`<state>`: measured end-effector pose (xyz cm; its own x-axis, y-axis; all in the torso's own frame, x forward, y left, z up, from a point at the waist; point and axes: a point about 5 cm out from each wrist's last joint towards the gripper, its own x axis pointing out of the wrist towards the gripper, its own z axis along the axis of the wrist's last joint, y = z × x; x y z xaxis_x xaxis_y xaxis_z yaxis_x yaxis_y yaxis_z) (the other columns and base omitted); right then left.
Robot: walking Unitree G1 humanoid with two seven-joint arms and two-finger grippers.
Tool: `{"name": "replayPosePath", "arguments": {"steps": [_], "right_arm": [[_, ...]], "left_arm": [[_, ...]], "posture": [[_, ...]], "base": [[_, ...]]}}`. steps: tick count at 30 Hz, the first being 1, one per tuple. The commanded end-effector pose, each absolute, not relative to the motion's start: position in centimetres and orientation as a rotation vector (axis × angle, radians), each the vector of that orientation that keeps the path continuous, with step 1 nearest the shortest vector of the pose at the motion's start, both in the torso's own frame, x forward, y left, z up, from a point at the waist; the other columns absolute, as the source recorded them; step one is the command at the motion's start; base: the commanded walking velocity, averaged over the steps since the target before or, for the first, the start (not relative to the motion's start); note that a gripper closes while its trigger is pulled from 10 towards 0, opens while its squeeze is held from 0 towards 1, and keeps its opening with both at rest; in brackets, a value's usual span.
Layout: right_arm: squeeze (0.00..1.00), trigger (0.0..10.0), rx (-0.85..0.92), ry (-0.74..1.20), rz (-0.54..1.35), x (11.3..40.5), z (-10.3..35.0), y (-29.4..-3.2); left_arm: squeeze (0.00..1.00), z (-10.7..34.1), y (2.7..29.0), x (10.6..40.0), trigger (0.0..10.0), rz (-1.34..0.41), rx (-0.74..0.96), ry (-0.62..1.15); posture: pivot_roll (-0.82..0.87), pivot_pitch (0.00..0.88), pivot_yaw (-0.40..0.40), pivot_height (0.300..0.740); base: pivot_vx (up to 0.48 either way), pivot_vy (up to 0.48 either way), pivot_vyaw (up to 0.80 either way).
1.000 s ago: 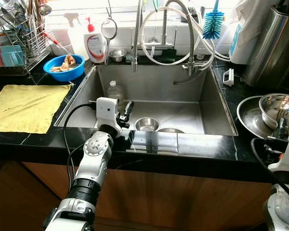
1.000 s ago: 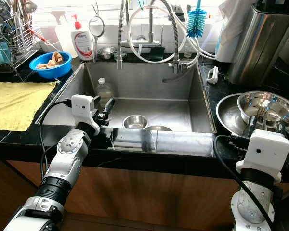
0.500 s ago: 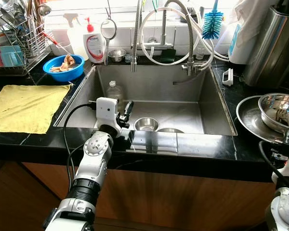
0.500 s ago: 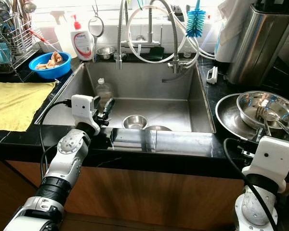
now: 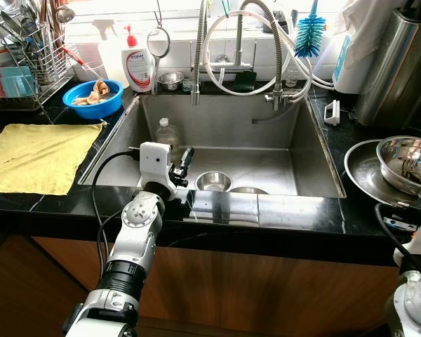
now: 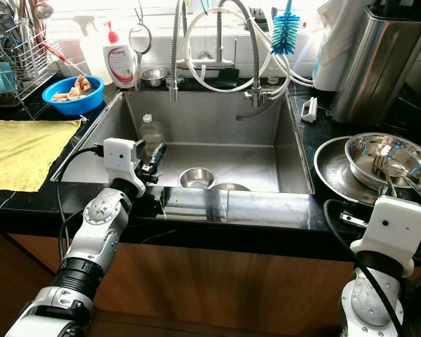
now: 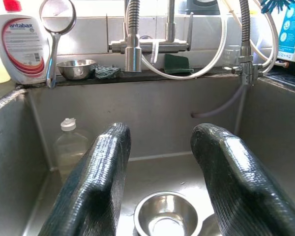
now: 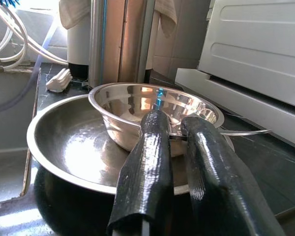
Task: Kitchen organization
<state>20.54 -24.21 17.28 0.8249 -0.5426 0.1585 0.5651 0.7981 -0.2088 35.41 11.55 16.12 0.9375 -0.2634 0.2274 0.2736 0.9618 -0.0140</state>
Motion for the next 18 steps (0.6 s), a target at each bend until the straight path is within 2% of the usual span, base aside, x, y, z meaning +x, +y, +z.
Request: {"name": "replayPosePath", "arguments": {"steps": [1, 10, 11, 12, 13, 14, 15, 16, 18], "right_arm": [[0.00, 0.0, -0.247, -0.090, -0.578, 20.9, 17.3, -24.0], [0.00, 0.0, -0.251, -0.156, -0.546, 21.2, 18.5, -23.6], [0.00, 0.4, -0.245, -0.185, -0.541, 21.3, 19.0, -23.6], [0.00, 1.8, -0.248, -0.197, -0.538, 21.3, 19.2, -23.5], [0.00, 1.8, -0.251, -0.203, -0.536, 21.4, 19.4, -23.5], [0.00, 8.0, -0.250, -0.224, -0.534, 21.4, 19.7, -23.4], [0.00, 8.0, -0.248, -0.228, -0.534, 21.4, 19.8, -23.4], [0.00, 10.0, -0.248, -0.238, -0.536, 21.4, 20.0, -23.4], [0.00, 10.0, -0.250, -0.282, -0.536, 21.4, 20.8, -23.3]], "left_arm": [[0.00, 16.5, 12.2, 35.6, 10.0, -0.259, -0.032, -0.234], [0.00, 16.5, 12.3, 35.6, 10.0, -0.252, -0.030, -0.236], [0.00, 16.5, 12.4, 35.6, 10.0, -0.251, -0.029, -0.236], [0.00, 16.5, 12.4, 35.6, 10.0, -0.250, -0.029, -0.236], [0.00, 16.5, 12.4, 35.6, 10.0, -0.250, -0.029, -0.236], [0.00, 16.5, 12.4, 35.6, 10.0, -0.249, -0.028, -0.237], [0.00, 16.5, 12.4, 35.6, 10.0, -0.249, -0.029, -0.237], [0.00, 16.5, 12.4, 35.6, 10.0, -0.249, -0.029, -0.236], [0.00, 16.5, 12.4, 35.6, 10.0, -0.247, -0.029, -0.237]], "posture": [[-0.08, 0.000, 0.056, 0.740], [-0.08, 0.000, 0.055, 0.740], [-0.08, 0.000, 0.055, 0.740], [-0.08, 0.000, 0.055, 0.740], [-0.08, 0.000, 0.055, 0.740], [-0.08, 0.000, 0.055, 0.740], [-0.08, 0.000, 0.055, 0.740], [-0.08, 0.000, 0.055, 0.740], [-0.08, 0.000, 0.054, 0.740]], "base": [[0.000, 0.000, 0.00], [0.000, 0.000, 0.00], [0.000, 0.000, 0.00], [0.000, 0.000, 0.00], [0.000, 0.000, 0.00], [0.000, 0.000, 0.00], [0.000, 0.000, 0.00], [0.000, 0.000, 0.00], [0.000, 0.000, 0.00]]}}
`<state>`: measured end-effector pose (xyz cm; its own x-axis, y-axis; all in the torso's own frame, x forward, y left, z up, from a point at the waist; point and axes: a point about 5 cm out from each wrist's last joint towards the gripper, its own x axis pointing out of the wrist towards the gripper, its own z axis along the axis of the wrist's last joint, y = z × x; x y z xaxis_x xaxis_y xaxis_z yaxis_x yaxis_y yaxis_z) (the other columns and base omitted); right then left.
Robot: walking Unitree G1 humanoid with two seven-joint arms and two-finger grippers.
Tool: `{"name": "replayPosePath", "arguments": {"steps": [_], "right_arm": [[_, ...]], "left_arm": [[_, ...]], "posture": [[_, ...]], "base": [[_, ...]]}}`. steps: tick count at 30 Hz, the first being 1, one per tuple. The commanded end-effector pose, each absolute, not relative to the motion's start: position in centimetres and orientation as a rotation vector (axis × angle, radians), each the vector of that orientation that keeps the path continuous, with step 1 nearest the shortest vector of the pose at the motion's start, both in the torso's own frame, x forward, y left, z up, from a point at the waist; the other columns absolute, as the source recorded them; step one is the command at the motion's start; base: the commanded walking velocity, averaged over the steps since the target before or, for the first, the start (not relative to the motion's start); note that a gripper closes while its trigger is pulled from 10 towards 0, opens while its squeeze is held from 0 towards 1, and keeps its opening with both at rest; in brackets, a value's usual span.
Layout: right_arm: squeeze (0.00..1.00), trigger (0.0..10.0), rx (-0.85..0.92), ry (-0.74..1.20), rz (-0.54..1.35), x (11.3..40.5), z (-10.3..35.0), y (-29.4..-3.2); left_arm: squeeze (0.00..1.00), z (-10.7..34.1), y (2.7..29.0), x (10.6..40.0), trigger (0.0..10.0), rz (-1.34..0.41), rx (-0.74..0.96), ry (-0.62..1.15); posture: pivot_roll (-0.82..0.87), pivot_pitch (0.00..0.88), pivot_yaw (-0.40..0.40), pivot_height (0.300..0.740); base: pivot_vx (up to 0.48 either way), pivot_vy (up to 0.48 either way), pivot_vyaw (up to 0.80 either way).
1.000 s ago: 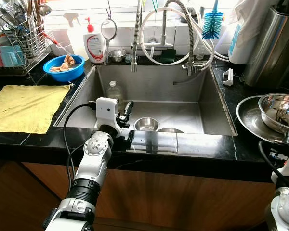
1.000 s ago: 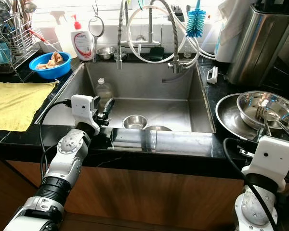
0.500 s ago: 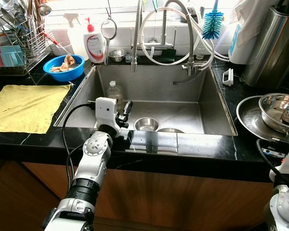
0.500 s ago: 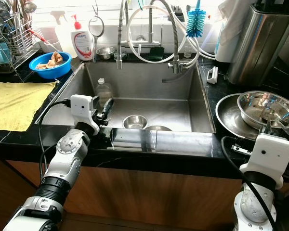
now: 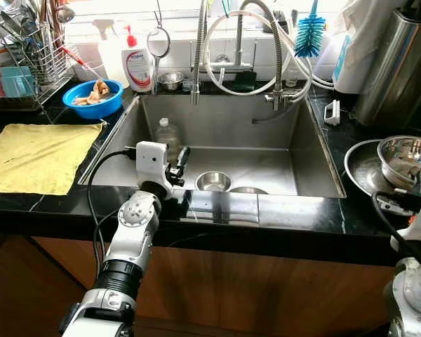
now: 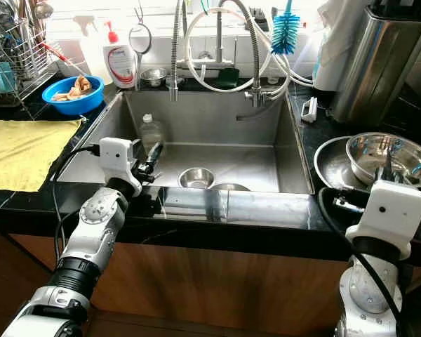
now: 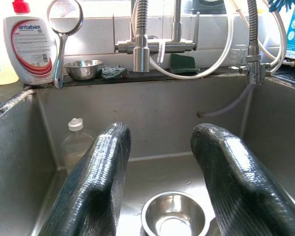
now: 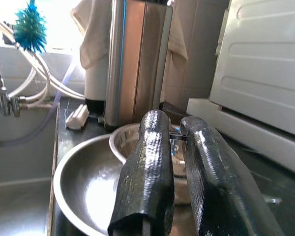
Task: Kitchen organization
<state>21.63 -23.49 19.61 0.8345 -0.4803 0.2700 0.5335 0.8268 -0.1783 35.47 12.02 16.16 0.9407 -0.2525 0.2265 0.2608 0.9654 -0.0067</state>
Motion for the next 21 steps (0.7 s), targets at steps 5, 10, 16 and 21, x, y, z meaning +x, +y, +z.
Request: {"name": "replayPosePath", "arguments": {"steps": [5, 10, 16, 21], "right_arm": [[0.00, 10.0, -0.286, -0.337, -0.513, 21.6, 22.0, -22.9], [0.00, 10.0, -0.271, -0.318, -0.318, 22.8, 21.7, -21.3], [0.00, 10.0, -0.277, -0.293, -0.075, 23.5, 21.4, -19.2], [0.00, 10.0, -0.283, -0.200, 0.128, 23.5, 19.9, -17.8]], "left_arm": [[0.00, 16.5, 12.5, 35.7, 10.0, -0.244, -0.030, -0.236], [0.00, 16.5, 12.5, 35.7, 10.0, -0.243, -0.030, -0.237], [0.00, 16.5, 12.6, 35.7, 10.0, -0.239, -0.030, -0.239], [0.00, 16.5, 12.6, 35.6, 10.0, -0.237, -0.030, -0.239]], "posture": [[-0.09, 0.000, 0.054, 0.740], [-0.08, 0.000, 0.052, 0.740], [-0.08, 0.000, 0.050, 0.740], [-0.08, 0.000, 0.048, 0.740]], "base": [[0.000, 0.000, 0.00], [0.000, 0.000, 0.00], [0.000, 0.000, 0.00], [0.000, 0.000, 0.00]]}}
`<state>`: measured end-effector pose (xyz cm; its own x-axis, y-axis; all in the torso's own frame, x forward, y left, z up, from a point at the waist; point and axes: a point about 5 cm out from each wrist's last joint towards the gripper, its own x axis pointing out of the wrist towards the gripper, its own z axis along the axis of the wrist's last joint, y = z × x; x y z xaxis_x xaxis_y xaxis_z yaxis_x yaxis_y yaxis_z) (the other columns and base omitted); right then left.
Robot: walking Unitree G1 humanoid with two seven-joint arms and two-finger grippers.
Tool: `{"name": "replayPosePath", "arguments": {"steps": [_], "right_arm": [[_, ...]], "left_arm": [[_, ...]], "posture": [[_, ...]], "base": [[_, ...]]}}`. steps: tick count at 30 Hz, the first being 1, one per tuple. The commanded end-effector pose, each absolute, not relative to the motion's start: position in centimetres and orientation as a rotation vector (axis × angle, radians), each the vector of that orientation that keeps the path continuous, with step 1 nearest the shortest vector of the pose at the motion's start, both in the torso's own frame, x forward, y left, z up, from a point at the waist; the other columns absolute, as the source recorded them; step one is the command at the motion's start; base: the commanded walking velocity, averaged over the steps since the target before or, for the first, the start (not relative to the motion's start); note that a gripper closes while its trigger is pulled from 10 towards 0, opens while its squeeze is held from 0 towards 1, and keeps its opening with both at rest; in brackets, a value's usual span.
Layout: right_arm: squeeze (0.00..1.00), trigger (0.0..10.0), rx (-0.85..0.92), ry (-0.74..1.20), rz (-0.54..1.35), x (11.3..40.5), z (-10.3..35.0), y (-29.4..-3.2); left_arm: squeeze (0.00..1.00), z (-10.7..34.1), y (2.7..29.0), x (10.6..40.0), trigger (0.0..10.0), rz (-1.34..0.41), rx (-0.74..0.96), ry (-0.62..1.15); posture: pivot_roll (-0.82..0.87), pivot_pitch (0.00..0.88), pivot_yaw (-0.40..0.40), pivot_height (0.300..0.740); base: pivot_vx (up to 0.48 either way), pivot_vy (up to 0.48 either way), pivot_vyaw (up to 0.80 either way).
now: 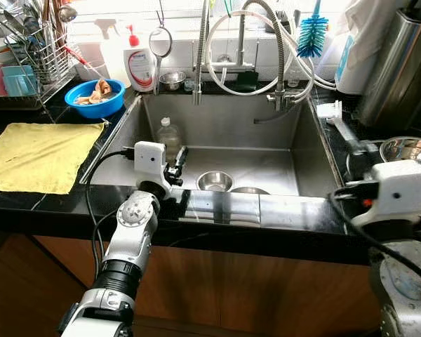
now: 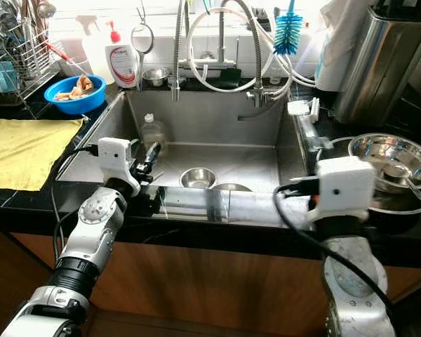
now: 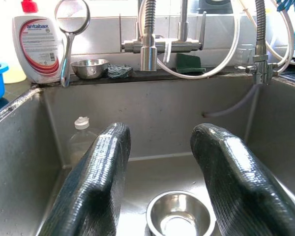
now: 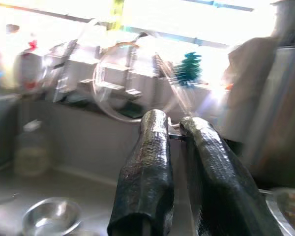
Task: Kitchen organization
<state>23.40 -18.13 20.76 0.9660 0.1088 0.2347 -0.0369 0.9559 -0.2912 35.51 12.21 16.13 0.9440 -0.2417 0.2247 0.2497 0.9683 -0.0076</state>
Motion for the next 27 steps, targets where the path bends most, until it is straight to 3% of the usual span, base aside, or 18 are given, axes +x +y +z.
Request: {"name": "replayPosePath", "arguments": {"steps": [1, 12, 27], "right_arm": [[0.00, 10.0, -0.282, -0.188, 0.138, 23.5, 19.7, -17.7], [0.00, 10.0, -0.220, -0.066, 0.173, 24.6, 16.7, -19.4], [0.00, 10.0, -0.190, -0.062, 0.178, 27.0, 16.1, -20.1]], "left_arm": [[0.00, 16.5, 12.6, 35.6, 10.0, -0.237, -0.031, -0.239], [0.00, 16.4, 12.5, 35.6, 10.0, -0.236, -0.031, -0.235], [0.00, 16.4, 12.6, 35.6, 10.0, -0.235, -0.027, -0.233]], "posture": [[-0.08, 0.000, 0.048, 0.740], [-0.07, 0.000, 0.045, 0.740], [-0.06, 0.000, 0.046, 0.740]], "base": [[0.000, 0.000, 0.00], [0.000, 0.000, 0.00], [0.000, 0.000, 0.00]]}}
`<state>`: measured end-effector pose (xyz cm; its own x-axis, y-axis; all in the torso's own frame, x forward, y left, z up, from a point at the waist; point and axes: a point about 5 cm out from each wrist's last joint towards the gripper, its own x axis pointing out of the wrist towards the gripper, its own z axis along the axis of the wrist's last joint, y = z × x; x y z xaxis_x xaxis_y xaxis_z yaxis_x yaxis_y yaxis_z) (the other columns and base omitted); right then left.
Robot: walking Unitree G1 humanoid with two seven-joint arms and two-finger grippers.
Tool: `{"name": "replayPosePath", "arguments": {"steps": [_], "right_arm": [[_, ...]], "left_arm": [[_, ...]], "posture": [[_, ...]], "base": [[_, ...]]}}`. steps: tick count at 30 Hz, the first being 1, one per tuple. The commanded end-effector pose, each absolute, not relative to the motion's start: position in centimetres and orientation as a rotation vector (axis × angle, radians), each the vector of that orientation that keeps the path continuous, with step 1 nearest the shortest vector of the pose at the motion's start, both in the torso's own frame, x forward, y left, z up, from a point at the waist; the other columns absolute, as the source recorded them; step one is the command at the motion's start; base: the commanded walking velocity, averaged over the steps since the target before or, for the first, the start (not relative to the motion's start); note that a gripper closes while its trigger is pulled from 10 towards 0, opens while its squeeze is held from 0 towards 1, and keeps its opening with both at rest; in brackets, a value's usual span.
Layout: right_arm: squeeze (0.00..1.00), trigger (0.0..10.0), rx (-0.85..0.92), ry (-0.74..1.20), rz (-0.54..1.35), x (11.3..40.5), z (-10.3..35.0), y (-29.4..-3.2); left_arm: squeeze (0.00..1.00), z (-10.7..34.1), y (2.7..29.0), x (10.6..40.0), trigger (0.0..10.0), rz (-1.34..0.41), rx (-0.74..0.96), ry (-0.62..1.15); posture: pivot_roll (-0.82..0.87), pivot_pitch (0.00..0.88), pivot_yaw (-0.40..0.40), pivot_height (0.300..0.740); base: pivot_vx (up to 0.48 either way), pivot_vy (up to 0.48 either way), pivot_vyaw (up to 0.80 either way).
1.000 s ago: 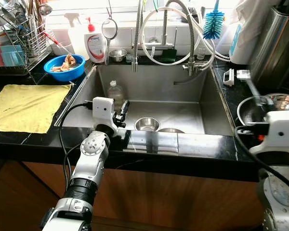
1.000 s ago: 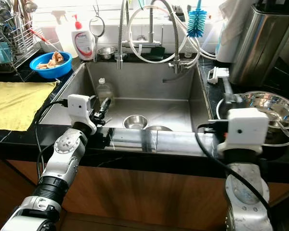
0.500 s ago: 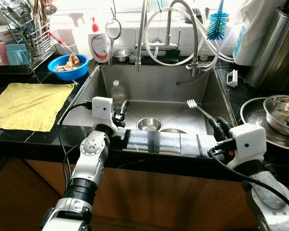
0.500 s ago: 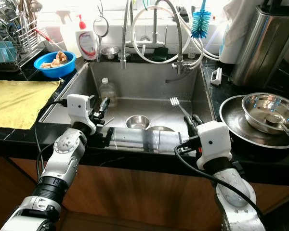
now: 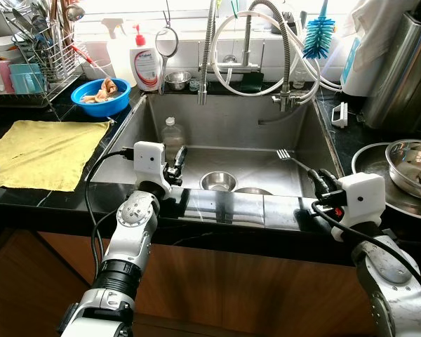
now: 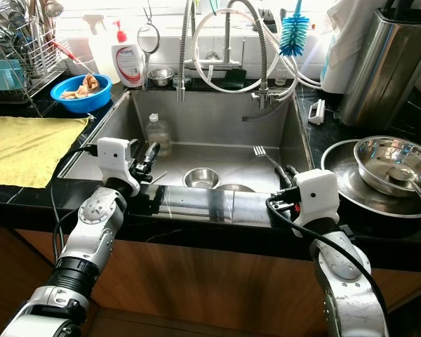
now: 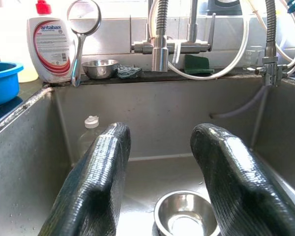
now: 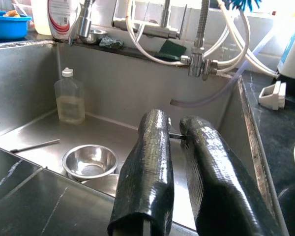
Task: Kitchen organization
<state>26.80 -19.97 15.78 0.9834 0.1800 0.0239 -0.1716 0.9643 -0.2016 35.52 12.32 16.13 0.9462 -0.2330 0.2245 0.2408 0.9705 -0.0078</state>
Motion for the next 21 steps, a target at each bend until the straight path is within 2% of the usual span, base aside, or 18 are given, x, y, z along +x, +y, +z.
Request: {"name": "replayPosePath", "arguments": {"steps": [1, 8, 9, 10, 11, 21], "right_arm": [[0.00, 10.0, -0.190, -0.061, 0.179, 27.1, 16.1, -20.1], [0.00, 10.0, -0.188, -0.045, 0.149, 27.8, 15.6, -20.4], [0.53, 10.0, -0.186, -0.046, 0.151, 27.9, 15.7, -20.4], [0.77, 10.0, -0.185, -0.047, 0.151, 27.9, 15.7, -20.3], [0.84, 10.0, -0.184, -0.048, 0.151, 28.0, 15.7, -20.3], [0.82, 10.0, -0.185, -0.039, 0.144, 28.2, 15.4, -20.2]], "left_arm": [[0.00, 16.4, 12.6, 35.5, 10.0, -0.236, -0.028, -0.233], [0.00, 16.4, 12.6, 35.6, 10.0, -0.236, -0.026, -0.234], [0.00, 16.4, 12.6, 35.6, 10.0, -0.236, -0.025, -0.233], [0.00, 16.4, 12.6, 35.6, 10.0, -0.236, -0.025, -0.233], [0.00, 16.4, 12.6, 35.6, 10.0, -0.236, -0.025, -0.233], [0.00, 16.4, 12.6, 35.6, 10.0, -0.237, -0.024, -0.233]], "posture": [[-0.06, 0.000, 0.046, 0.740], [-0.06, 0.000, 0.047, 0.740], [-0.06, 0.000, 0.048, 0.740], [-0.06, 0.000, 0.048, 0.740], [-0.06, 0.000, 0.048, 0.740], [-0.05, 0.000, 0.048, 0.740]], "base": [[0.000, 0.000, 0.00], [0.000, 0.000, 0.00], [0.000, 0.000, 0.00], [0.000, 0.000, 0.00], [0.000, 0.000, 0.00], [0.000, 0.000, 0.00]]}}
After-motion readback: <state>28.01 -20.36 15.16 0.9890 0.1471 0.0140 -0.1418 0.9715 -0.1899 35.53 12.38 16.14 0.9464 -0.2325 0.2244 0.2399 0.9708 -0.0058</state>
